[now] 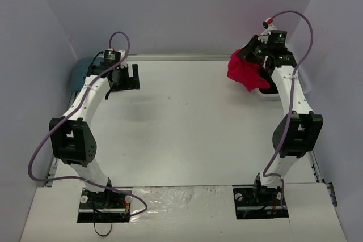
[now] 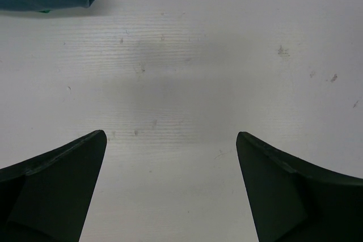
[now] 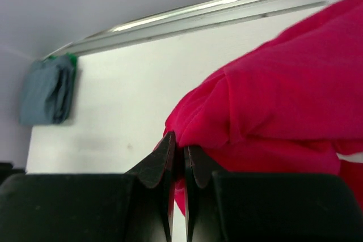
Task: Fold and stack the t-shirts
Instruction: Grab crumpled tshirt from bin with the right arm
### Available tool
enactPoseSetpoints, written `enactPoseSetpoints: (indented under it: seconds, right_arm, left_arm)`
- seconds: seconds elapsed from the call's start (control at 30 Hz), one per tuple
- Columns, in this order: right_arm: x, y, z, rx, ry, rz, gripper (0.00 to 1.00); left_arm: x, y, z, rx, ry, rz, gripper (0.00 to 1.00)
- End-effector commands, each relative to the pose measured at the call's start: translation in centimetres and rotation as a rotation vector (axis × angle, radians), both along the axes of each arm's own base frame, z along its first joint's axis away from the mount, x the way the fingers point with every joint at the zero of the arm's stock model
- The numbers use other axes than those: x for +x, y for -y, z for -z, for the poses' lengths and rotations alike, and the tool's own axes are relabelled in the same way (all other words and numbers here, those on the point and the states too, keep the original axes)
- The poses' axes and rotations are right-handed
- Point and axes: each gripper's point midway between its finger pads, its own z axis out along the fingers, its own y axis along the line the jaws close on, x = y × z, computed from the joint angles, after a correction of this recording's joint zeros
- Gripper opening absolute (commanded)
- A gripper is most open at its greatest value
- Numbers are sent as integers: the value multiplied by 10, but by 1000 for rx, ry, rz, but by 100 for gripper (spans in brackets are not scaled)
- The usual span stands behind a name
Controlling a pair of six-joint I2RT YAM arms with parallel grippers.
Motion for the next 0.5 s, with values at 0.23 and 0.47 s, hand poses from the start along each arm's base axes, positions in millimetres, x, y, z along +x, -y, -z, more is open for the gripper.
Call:
enactPoseSetpoints:
  seconds: [0.23, 0.47]
  right_arm:
    - [-76, -161, -118, 157, 223, -562, 0]
    - [-131, -210, -140, 271, 203, -825, 0]
  left_arm:
    - [2, 1, -42, -4, 102, -13, 100]
    - [-4, 1, -47, 2, 113, -12, 100]
